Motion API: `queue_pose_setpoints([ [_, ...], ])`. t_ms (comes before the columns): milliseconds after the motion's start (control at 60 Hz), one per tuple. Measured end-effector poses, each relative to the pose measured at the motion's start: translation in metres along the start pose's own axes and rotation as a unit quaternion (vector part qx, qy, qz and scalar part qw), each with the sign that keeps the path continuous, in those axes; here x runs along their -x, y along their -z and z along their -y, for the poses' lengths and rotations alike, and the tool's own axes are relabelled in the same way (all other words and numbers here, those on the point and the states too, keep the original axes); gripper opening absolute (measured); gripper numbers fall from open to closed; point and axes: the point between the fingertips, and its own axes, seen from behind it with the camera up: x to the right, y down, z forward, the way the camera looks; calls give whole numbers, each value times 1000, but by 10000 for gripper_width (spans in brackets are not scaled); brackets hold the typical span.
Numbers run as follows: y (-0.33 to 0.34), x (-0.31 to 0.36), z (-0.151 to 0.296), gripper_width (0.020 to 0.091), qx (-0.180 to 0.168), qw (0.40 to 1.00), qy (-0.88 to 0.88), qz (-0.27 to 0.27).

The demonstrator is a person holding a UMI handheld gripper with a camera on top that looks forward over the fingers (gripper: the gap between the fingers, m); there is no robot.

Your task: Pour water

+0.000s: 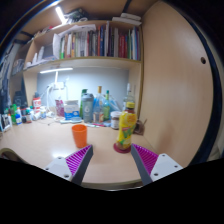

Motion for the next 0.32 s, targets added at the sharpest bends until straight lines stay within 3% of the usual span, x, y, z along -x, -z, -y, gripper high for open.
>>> queue_pose_setpoints([
  [133, 36, 43, -9, 843, 2, 999, -12, 46],
  [317, 57, 67, -19, 849, 8, 998, -1, 66],
])
